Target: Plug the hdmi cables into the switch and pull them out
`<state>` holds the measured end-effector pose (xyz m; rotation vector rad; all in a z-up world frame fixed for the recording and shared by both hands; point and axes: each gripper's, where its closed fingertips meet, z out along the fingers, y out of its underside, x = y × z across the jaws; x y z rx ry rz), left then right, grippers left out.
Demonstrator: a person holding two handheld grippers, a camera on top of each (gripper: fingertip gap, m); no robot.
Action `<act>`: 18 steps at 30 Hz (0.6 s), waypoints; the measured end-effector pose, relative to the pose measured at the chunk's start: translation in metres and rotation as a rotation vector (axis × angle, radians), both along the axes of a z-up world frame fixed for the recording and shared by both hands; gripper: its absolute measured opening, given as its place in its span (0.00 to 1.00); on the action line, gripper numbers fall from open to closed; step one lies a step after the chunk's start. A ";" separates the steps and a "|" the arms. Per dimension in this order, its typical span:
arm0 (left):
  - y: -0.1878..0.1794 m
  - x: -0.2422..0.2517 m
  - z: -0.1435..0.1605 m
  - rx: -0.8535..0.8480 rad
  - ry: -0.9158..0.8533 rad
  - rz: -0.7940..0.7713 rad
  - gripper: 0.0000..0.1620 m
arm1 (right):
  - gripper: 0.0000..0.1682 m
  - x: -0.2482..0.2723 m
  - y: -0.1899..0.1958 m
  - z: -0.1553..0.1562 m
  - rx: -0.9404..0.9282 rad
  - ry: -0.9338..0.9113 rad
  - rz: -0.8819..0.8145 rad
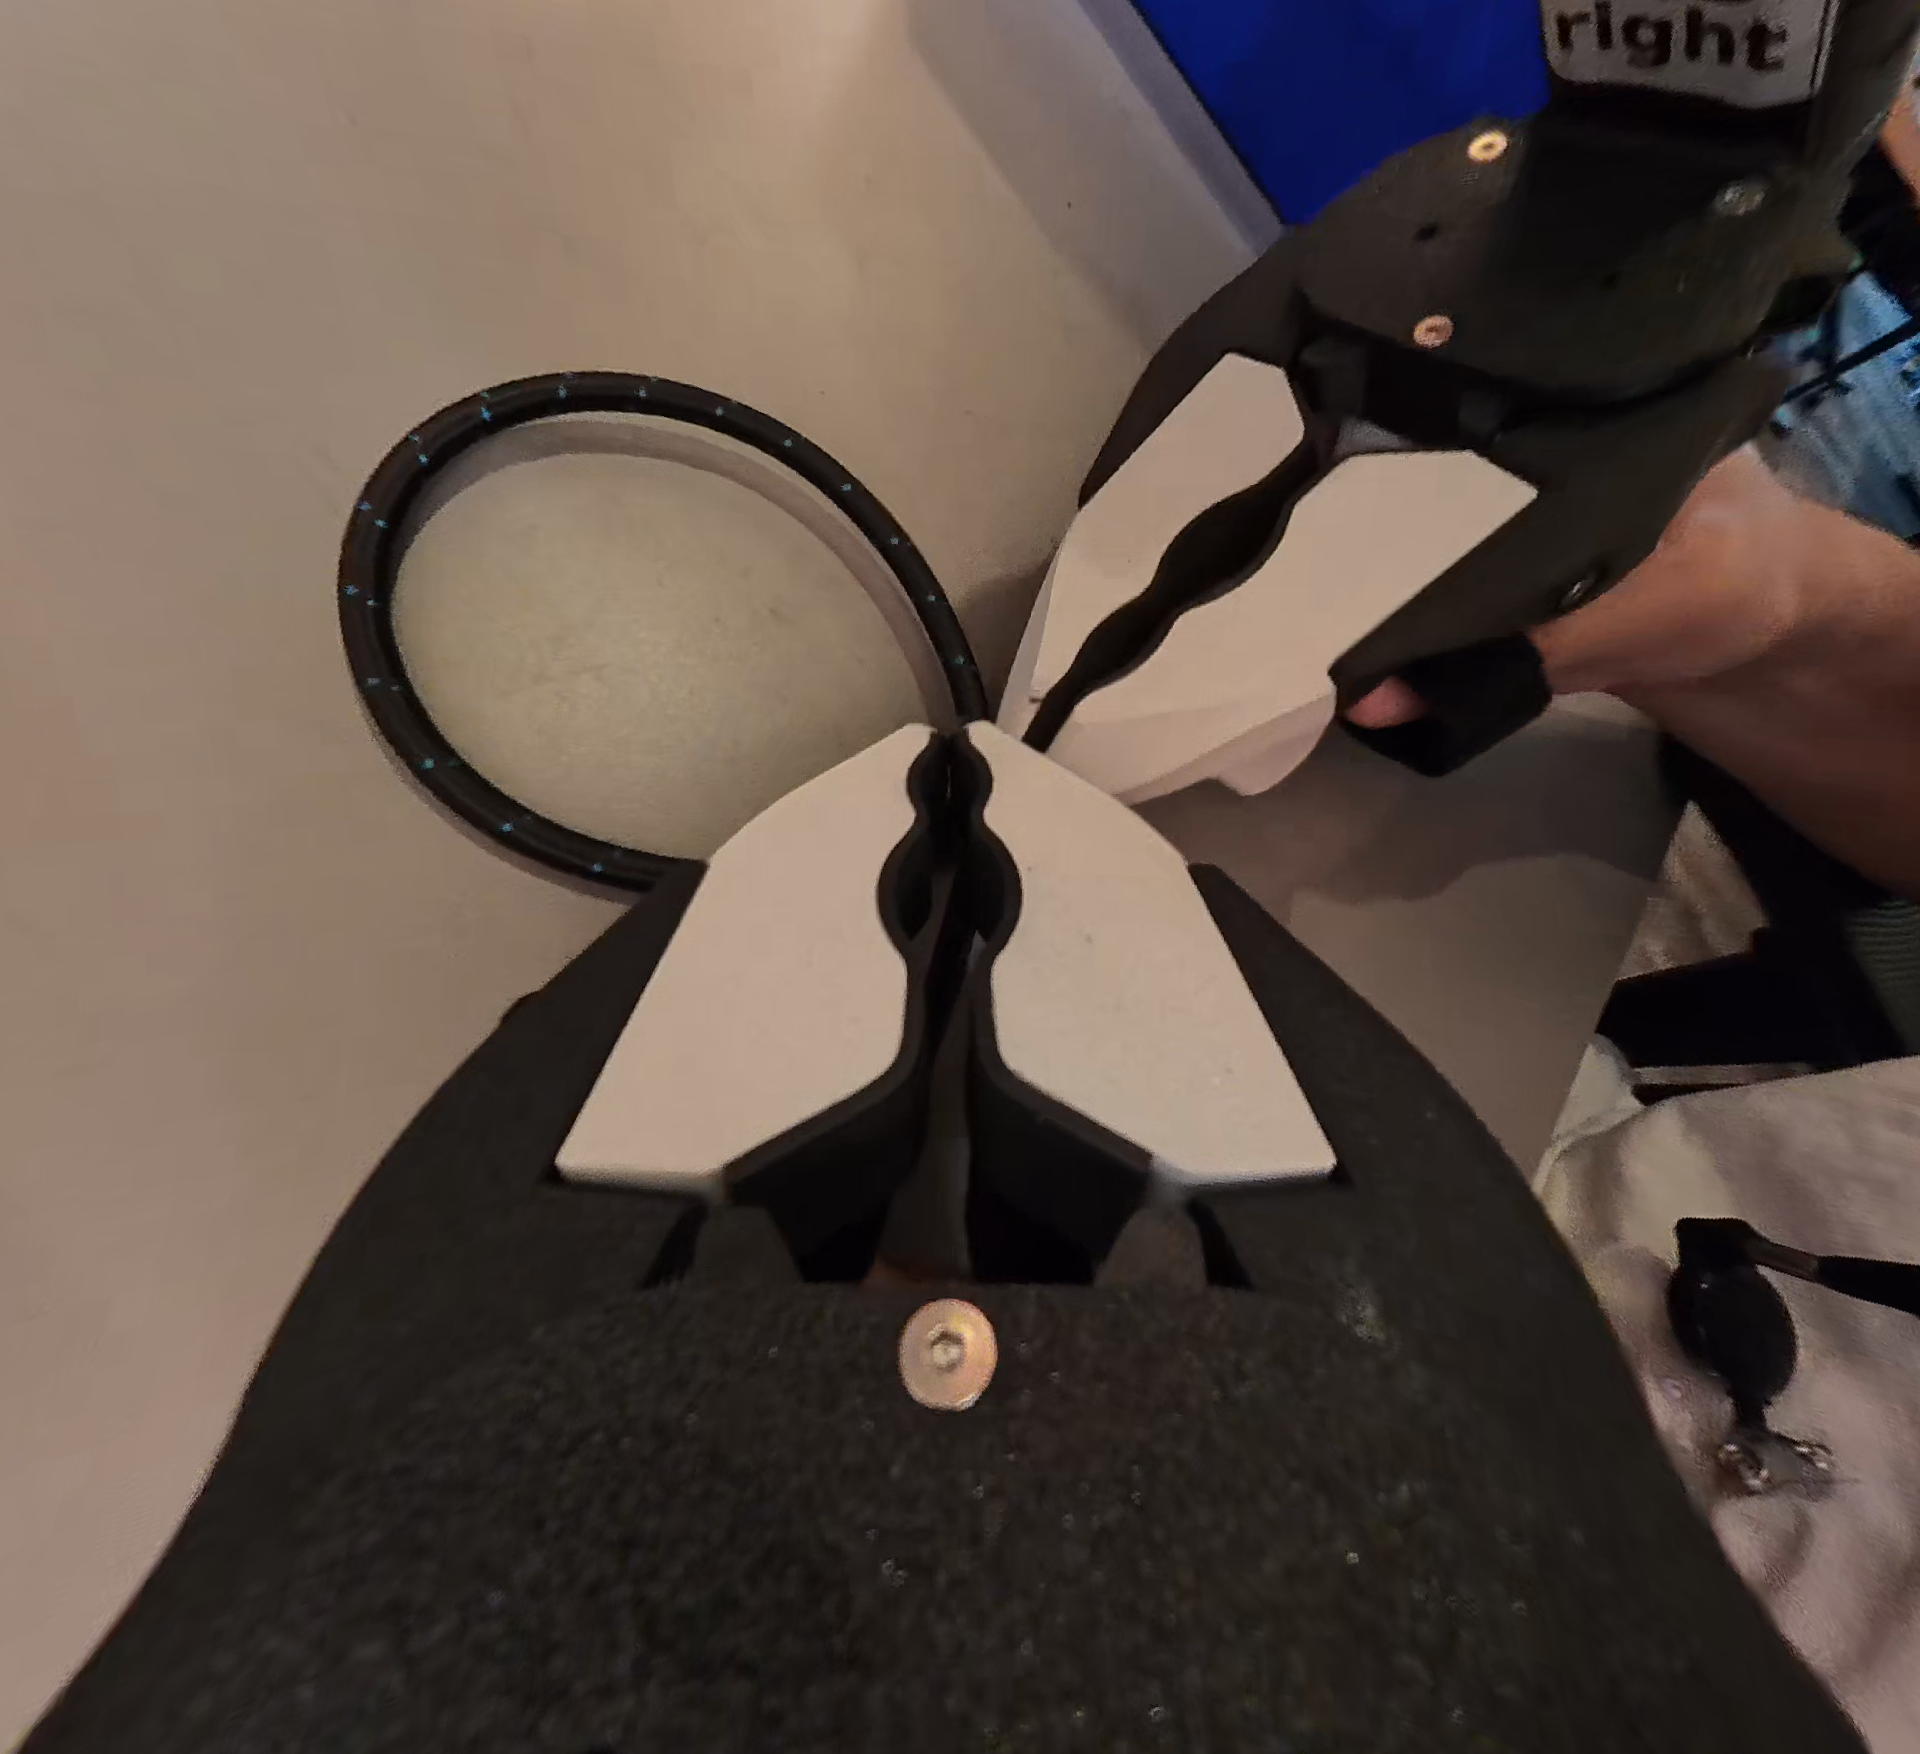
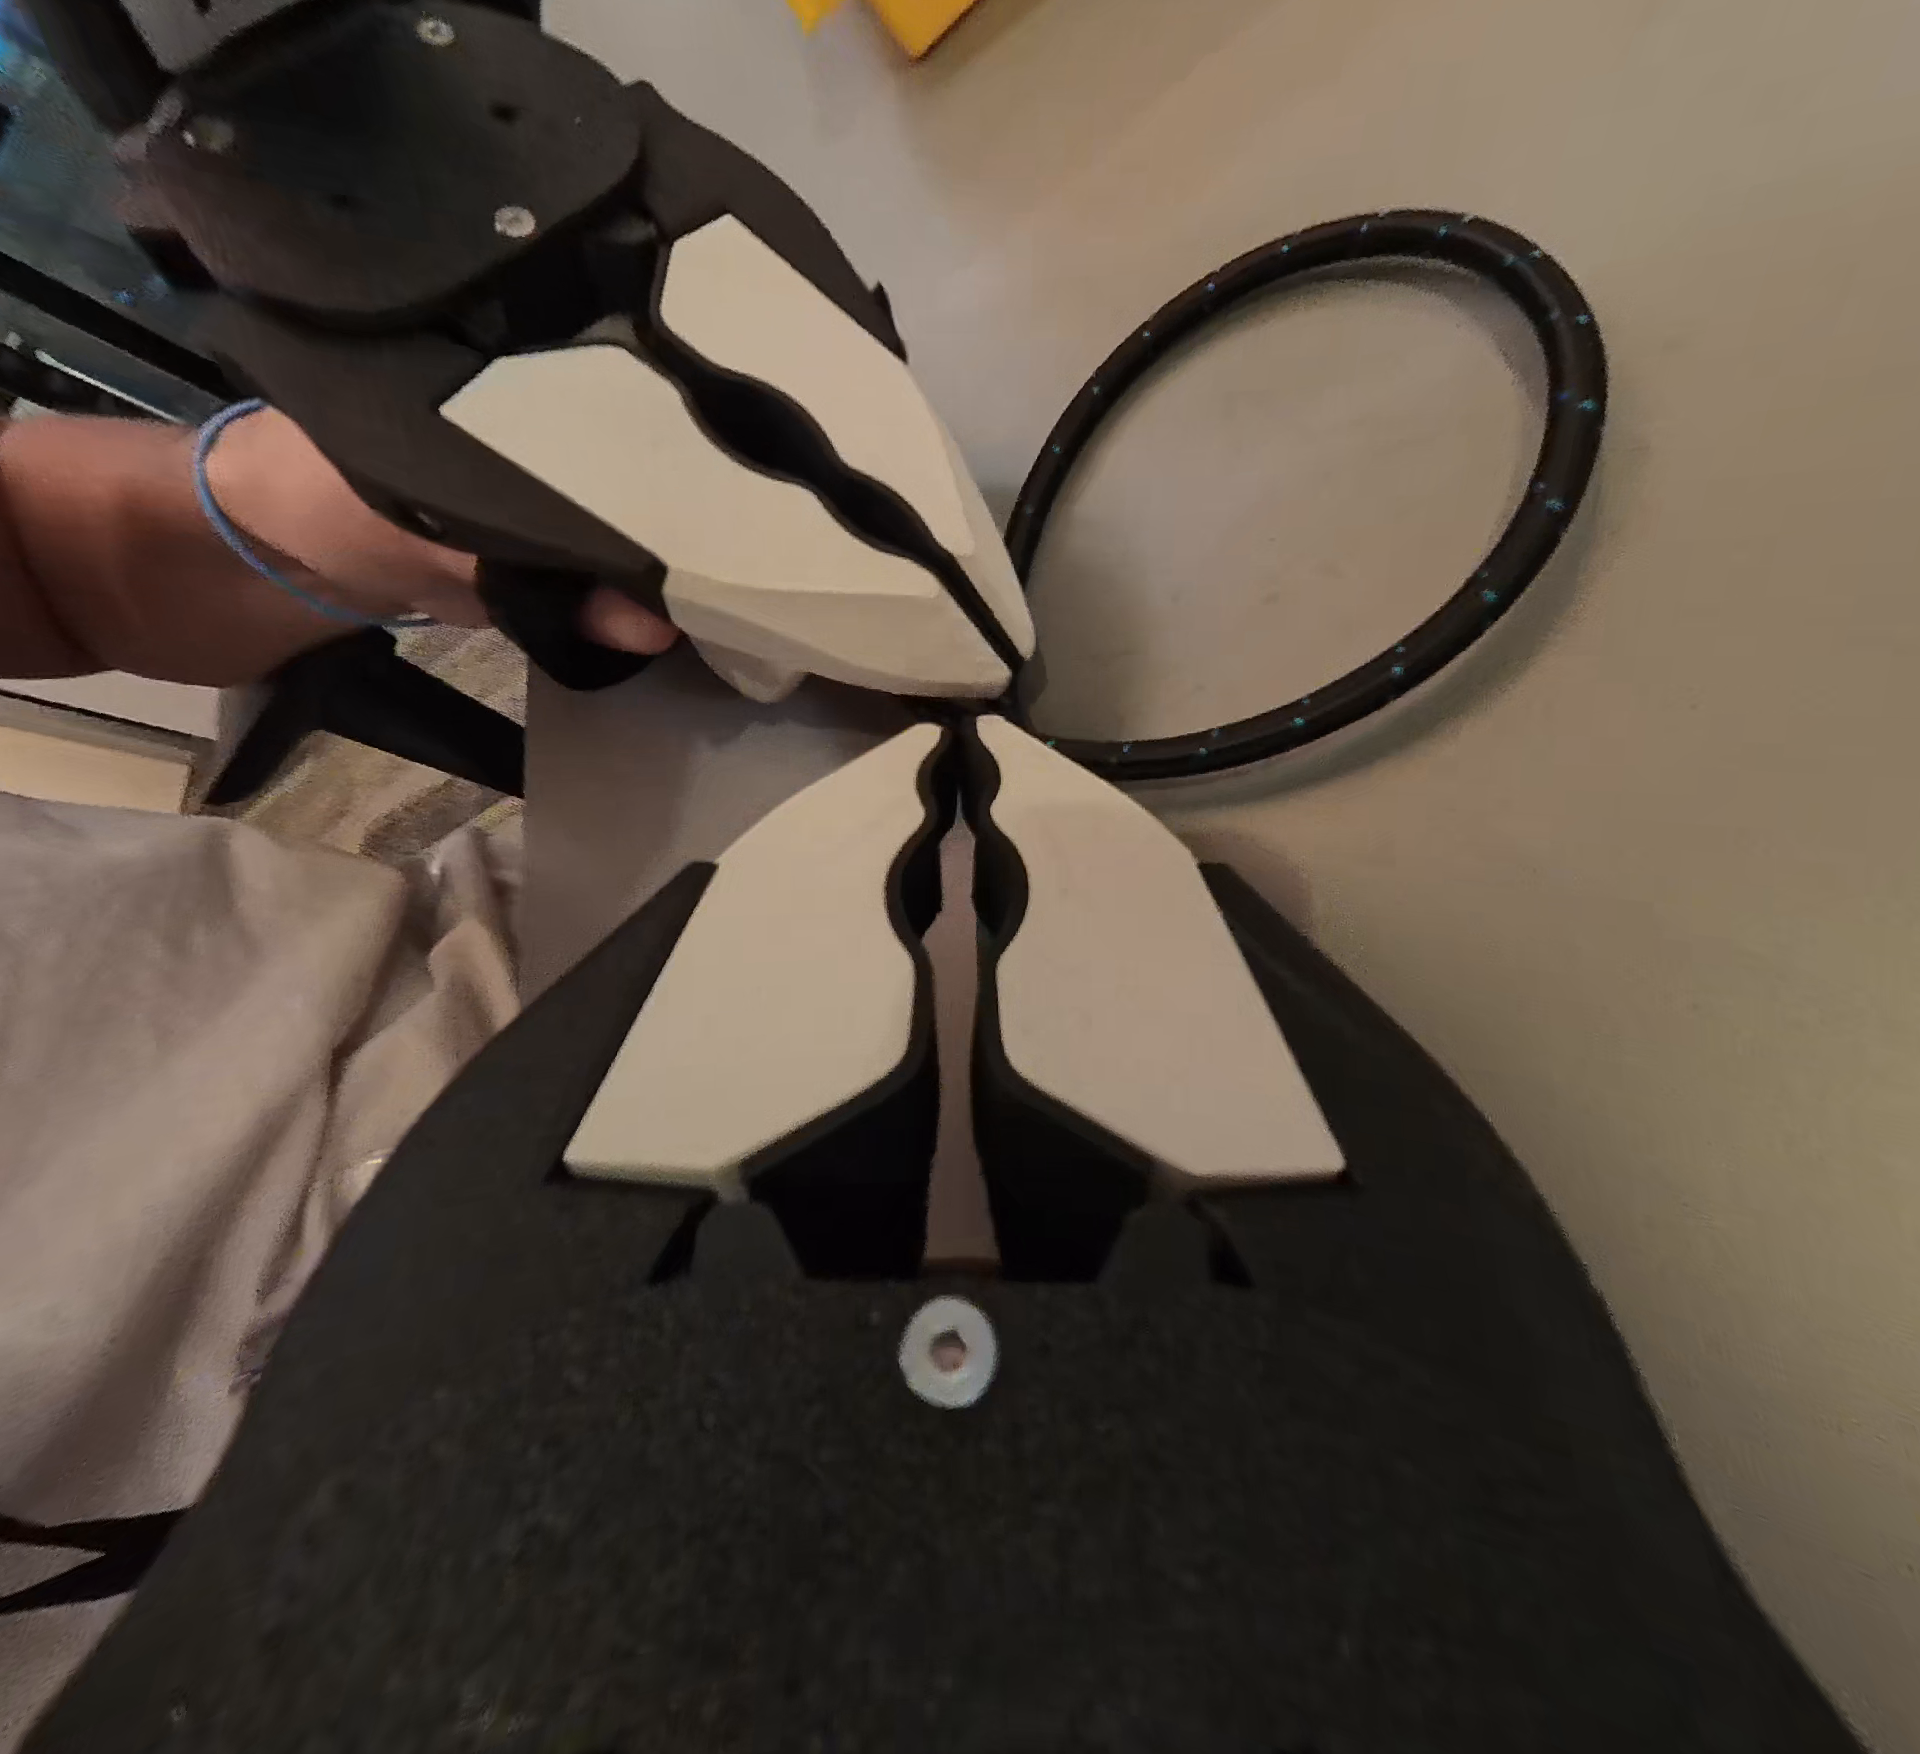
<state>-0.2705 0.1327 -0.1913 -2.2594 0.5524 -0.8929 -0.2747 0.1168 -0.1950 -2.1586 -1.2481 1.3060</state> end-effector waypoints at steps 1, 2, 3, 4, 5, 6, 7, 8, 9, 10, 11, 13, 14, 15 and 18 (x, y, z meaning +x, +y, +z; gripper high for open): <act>0.000 0.000 0.001 -0.006 -0.011 0.002 0.00 | 0.00 -0.001 0.000 0.000 0.019 -0.005 -0.001; 0.000 0.001 0.001 -0.009 -0.018 -0.001 0.00 | 0.00 -0.001 0.001 0.000 0.031 -0.008 -0.002; 0.000 0.001 0.002 -0.012 -0.030 -0.001 0.00 | 0.00 -0.001 0.001 0.000 0.035 -0.009 -0.003; 0.000 0.000 0.002 -0.015 -0.035 0.001 0.00 | 0.00 -0.002 0.001 0.000 0.034 -0.007 -0.006; 0.000 0.001 0.002 -0.017 -0.038 -0.004 0.00 | 0.00 -0.002 0.002 0.001 0.027 -0.002 -0.013; -0.001 0.001 0.002 -0.014 -0.039 -0.009 0.00 | 0.00 -0.001 0.002 0.002 0.016 0.010 -0.014; -0.001 0.001 0.003 -0.007 -0.041 -0.013 0.00 | 0.00 0.001 0.003 0.005 0.006 0.026 -0.009; -0.002 0.002 0.004 -0.005 -0.039 -0.022 0.00 | 0.00 0.003 0.005 0.007 0.008 0.039 -0.006; -0.003 0.002 0.003 -0.004 -0.032 -0.026 0.00 | 0.03 0.006 0.007 0.009 0.010 0.049 -0.010; -0.003 0.002 0.003 -0.002 -0.031 -0.029 0.00 | 0.04 0.008 0.010 0.011 0.007 0.064 -0.017; -0.004 0.004 0.003 0.001 -0.034 -0.041 0.00 | 0.05 0.009 0.012 0.015 -0.006 0.089 -0.016; -0.006 0.006 0.005 0.014 -0.034 -0.062 0.00 | 0.05 0.008 0.009 0.016 -0.051 0.112 0.012; -0.007 0.007 0.006 0.023 -0.036 -0.076 0.00 | 0.05 0.007 0.007 0.012 -0.065 0.095 0.026; -0.008 0.008 0.008 0.035 -0.035 -0.090 0.00 | 0.04 0.007 0.007 0.009 -0.075 0.080 0.037; -0.010 0.007 0.010 0.068 -0.025 -0.118 0.00 | 0.03 0.006 0.003 0.011 -0.126 0.098 0.077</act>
